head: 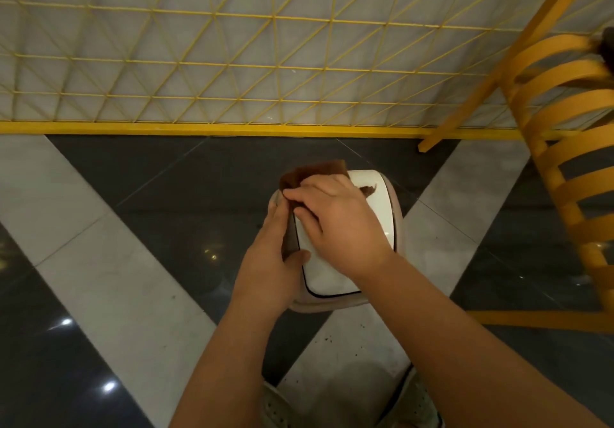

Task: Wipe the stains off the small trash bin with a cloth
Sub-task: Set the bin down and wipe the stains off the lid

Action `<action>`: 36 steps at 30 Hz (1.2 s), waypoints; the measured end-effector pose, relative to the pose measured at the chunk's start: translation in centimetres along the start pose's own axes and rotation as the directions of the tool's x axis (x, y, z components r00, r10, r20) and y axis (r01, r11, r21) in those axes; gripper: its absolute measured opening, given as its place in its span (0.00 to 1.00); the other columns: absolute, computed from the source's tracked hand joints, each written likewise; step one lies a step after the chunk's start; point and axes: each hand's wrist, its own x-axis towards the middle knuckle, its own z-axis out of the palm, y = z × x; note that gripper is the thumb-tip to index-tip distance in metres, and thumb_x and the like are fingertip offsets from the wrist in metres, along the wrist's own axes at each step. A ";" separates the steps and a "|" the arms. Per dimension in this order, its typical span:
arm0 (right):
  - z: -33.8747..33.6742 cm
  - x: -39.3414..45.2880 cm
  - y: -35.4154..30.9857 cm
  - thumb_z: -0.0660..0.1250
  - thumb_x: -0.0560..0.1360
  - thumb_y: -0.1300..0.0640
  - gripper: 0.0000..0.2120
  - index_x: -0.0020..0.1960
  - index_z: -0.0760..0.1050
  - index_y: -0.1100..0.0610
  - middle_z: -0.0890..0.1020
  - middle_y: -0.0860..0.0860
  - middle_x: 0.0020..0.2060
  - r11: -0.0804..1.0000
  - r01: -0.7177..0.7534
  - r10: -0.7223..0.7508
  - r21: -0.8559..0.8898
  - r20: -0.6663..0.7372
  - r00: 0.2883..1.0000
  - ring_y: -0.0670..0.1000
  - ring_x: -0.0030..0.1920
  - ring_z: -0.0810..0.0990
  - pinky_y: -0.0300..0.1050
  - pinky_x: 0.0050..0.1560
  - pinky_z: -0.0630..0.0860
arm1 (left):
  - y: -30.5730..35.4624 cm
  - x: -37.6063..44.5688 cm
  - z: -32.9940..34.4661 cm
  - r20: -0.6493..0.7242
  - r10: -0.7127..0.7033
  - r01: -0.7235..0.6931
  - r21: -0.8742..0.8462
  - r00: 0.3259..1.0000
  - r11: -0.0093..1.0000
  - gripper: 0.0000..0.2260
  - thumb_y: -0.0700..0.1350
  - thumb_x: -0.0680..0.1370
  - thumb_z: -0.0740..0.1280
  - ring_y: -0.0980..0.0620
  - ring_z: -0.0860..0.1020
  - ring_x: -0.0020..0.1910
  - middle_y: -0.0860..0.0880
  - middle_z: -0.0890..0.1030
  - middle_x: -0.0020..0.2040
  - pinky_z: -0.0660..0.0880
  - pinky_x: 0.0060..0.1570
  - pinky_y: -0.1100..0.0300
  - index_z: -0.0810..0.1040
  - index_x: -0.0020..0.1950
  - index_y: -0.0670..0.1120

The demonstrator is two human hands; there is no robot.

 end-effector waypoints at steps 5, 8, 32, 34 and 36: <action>-0.4 -3.8 0.6 0.78 0.66 0.63 0.18 0.54 0.83 0.55 0.83 0.53 0.52 0.997 0.080 -0.079 -0.022 0.036 0.996 0.55 0.53 0.81 0.52 0.57 0.77 | 0.3 -0.2 -0.2 0.017 0.018 -0.018 0.003 1.000 1.000 0.39 0.38 0.77 0.65 0.62 0.62 0.69 0.61 0.59 0.76 0.61 0.63 0.65 0.48 0.74 0.69; -0.6 -5.6 1.1 0.80 0.62 0.61 0.20 0.53 0.83 0.54 0.83 0.53 0.52 0.997 0.080 -0.076 -0.023 0.132 0.988 0.55 0.52 0.82 0.53 0.57 0.79 | 0.7 -0.3 -0.3 0.005 0.027 -0.027 0.030 1.000 0.999 0.40 0.37 0.77 0.64 0.62 0.60 0.69 0.60 0.58 0.77 0.61 0.66 0.62 0.46 0.74 0.70; -1.3 -3.7 1.4 0.70 0.73 0.58 0.16 0.60 0.80 0.56 0.81 0.54 0.57 0.977 -0.212 0.214 0.036 -0.208 0.954 0.55 0.57 0.78 0.53 0.60 0.76 | 2.1 0.5 -0.4 -0.055 0.032 -0.031 0.019 0.998 0.999 0.23 0.41 0.82 0.51 0.70 0.52 0.69 0.64 0.51 0.77 0.51 0.64 0.74 0.63 0.73 0.62; -0.5 -2.9 0.5 0.78 0.65 0.59 0.22 0.58 0.80 0.57 0.82 0.55 0.56 0.986 -0.117 0.108 -0.116 -0.082 0.991 0.56 0.54 0.79 0.54 0.59 0.76 | 2.3 0.9 -0.6 -0.062 0.017 -0.016 0.023 0.998 1.000 0.22 0.42 0.83 0.50 0.68 0.53 0.70 0.64 0.51 0.77 0.50 0.62 0.74 0.62 0.73 0.63; 0.3 -3.4 -0.4 0.80 0.60 0.56 0.27 0.58 0.80 0.55 0.81 0.54 0.55 0.988 -0.006 0.014 -0.156 0.054 0.998 0.56 0.54 0.80 0.54 0.61 0.74 | 2.3 1.2 -0.7 -0.079 0.014 -0.013 0.006 0.997 1.000 0.22 0.42 0.83 0.49 0.63 0.54 0.74 0.63 0.53 0.77 0.51 0.65 0.68 0.63 0.71 0.65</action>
